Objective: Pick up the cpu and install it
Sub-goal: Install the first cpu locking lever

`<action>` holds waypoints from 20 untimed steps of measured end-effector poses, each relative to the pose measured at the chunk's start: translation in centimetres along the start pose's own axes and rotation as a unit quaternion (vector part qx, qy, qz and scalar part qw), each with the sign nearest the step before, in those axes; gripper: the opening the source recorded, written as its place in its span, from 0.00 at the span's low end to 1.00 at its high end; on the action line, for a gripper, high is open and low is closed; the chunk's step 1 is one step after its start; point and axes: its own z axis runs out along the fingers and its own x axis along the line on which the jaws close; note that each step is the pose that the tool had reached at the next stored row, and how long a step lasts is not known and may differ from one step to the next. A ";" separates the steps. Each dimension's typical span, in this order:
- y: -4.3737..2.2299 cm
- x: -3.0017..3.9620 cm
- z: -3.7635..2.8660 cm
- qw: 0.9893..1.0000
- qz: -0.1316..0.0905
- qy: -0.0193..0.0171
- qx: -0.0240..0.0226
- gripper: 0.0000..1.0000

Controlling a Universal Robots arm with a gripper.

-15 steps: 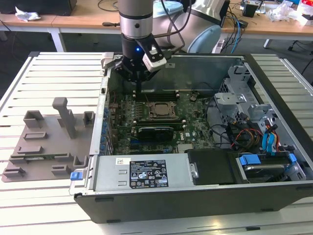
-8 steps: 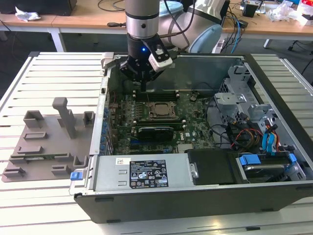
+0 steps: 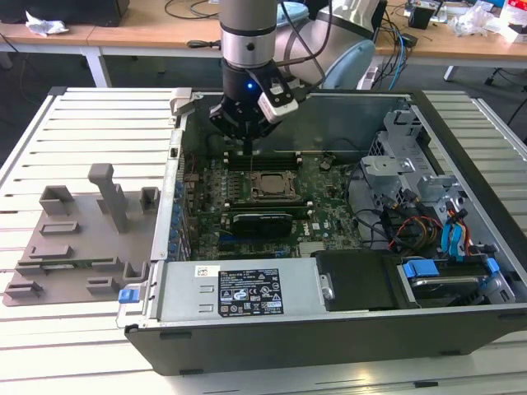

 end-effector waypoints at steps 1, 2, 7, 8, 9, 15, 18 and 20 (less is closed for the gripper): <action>0.00 -0.12 0.09 1.000 0.000 0.000 0.000 0.11; -0.01 -0.20 0.16 1.000 0.000 0.000 0.000 0.11; -0.01 -0.43 0.57 1.000 0.000 0.001 0.000 0.11; -0.01 -0.45 0.71 1.000 0.000 0.001 0.000 0.11; -0.01 -0.46 0.91 1.000 0.000 0.001 0.000 0.11; 0.02 -0.44 2.26 1.000 0.000 0.001 0.000 0.11; 0.02 -0.43 2.72 1.000 0.000 0.001 0.000 0.11; 0.03 -0.43 2.97 1.000 0.000 0.001 0.000 0.11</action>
